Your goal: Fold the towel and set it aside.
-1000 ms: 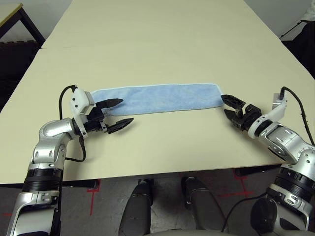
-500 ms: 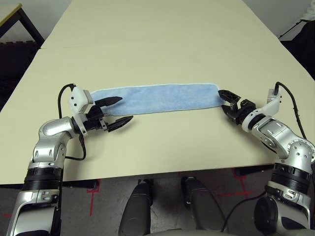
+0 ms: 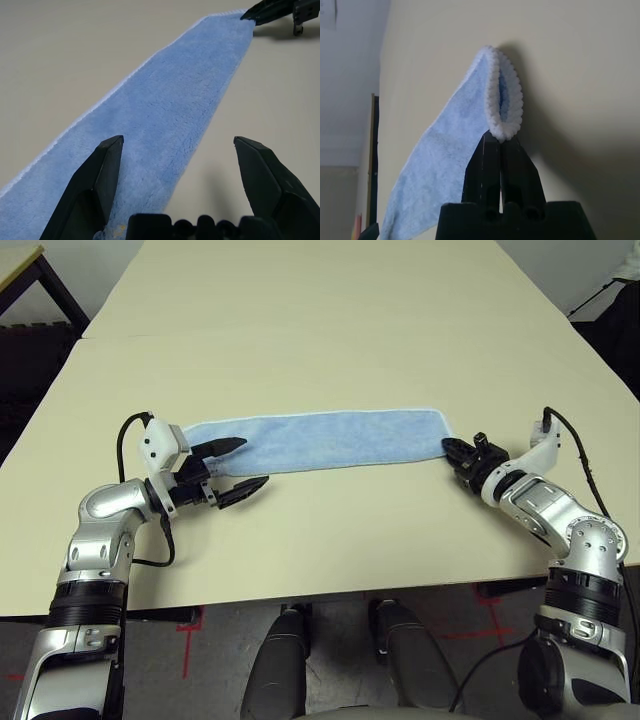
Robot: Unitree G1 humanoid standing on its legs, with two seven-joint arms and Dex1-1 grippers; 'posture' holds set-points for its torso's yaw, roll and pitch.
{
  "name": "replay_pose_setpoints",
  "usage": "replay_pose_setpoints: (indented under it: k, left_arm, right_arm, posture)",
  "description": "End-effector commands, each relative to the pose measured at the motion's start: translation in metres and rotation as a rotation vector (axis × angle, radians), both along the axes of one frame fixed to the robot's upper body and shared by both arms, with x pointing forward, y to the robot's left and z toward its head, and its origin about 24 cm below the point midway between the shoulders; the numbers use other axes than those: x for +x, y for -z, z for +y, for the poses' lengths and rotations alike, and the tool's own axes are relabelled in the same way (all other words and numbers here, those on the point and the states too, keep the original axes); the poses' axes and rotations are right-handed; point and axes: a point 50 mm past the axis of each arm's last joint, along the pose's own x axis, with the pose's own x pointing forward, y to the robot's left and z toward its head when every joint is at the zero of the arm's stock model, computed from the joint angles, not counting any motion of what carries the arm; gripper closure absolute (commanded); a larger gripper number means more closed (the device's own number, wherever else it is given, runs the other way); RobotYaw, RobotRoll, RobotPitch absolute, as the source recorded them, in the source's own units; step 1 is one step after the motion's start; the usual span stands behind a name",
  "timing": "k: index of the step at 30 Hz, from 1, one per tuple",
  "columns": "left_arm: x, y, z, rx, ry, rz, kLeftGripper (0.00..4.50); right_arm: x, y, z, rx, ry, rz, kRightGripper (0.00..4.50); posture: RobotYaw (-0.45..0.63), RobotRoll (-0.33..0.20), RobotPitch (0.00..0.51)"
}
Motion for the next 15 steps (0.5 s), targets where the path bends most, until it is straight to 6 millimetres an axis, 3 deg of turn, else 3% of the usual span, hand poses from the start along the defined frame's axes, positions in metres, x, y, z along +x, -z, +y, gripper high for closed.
replay_pose_setpoints:
  k: [1,9,15]
  left_arm:
    - [0.000,0.003,-0.001,0.017,0.012,0.016,0.00]
    - [-0.001,0.004,-0.002,0.014,0.015,0.026,0.00]
    - [-0.001,0.005,-0.001,0.012,0.011,0.033,0.00]
  right_arm:
    - [-0.006,0.016,-0.006,-0.012,0.020,0.070,4.47]
    - [-0.009,0.005,-0.019,-0.028,0.045,-0.029,4.47]
    - [-0.012,-0.013,-0.009,-0.106,-0.069,-0.224,4.47]
  posture:
    - [0.00,0.000,0.190]
    - [-0.01,0.000,0.187]
    - [-0.01,0.000,0.183]
